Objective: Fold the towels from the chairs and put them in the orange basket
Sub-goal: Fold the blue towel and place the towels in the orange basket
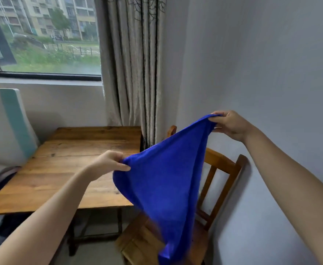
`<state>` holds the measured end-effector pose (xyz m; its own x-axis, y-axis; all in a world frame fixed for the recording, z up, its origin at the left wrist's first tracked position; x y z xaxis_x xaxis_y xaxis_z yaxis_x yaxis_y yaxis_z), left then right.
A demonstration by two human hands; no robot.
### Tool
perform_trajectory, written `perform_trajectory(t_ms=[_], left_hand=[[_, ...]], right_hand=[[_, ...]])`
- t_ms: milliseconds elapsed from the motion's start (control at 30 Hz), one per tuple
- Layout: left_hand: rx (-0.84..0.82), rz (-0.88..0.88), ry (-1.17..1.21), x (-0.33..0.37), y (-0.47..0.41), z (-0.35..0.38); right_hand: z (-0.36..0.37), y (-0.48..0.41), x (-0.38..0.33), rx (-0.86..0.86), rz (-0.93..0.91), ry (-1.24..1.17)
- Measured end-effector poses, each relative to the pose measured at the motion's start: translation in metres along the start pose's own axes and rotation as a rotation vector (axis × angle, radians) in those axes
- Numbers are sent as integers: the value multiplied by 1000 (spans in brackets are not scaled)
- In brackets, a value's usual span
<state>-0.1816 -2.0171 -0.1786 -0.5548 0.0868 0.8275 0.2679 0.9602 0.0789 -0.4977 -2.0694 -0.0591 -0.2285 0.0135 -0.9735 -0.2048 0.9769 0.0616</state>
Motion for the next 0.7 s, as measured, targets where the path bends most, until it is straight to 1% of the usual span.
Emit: perform_trajectory(t_ms=[33, 133, 233, 300, 333, 400, 500, 633, 700], left_hand=[[60, 15, 32, 10, -3, -16], [164, 53, 155, 29, -28, -49], [320, 115, 428, 59, -34, -83], [376, 210, 611, 79, -38, -97], [379, 255, 697, 89, -40, -98], [352, 322, 792, 102, -40, -95], [304, 345, 839, 99, -35, -86], [277, 236, 806, 62, -19, -58], [224, 172, 835, 41, -7, -38]], right_hand=[[-9, -3, -1, 50, 10, -69], [-38, -21, 5, 252, 49, -209], [-55, -27, -11, 376, 7, -297], [-63, -29, -22, 423, -30, -328], [-67, -29, -25, 441, -44, -341], [-74, -24, -26, 453, -71, -372], [-77, -14, -14, 435, -65, -346], [-64, 7, 35, 390, 29, -321], [-56, 20, 63, 373, 83, -309]])
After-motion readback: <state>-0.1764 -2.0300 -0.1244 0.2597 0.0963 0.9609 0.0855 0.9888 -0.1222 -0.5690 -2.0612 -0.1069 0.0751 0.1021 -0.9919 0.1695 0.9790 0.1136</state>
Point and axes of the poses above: each hand's wrist, its own y-axis away from the middle knuckle, its own z-axis out of the palm, x = y × z, the point moved 10 cm from there along -y, towards the middle knuckle, and after that the axes turned 8 degrees about z, right-handed, at the moved point
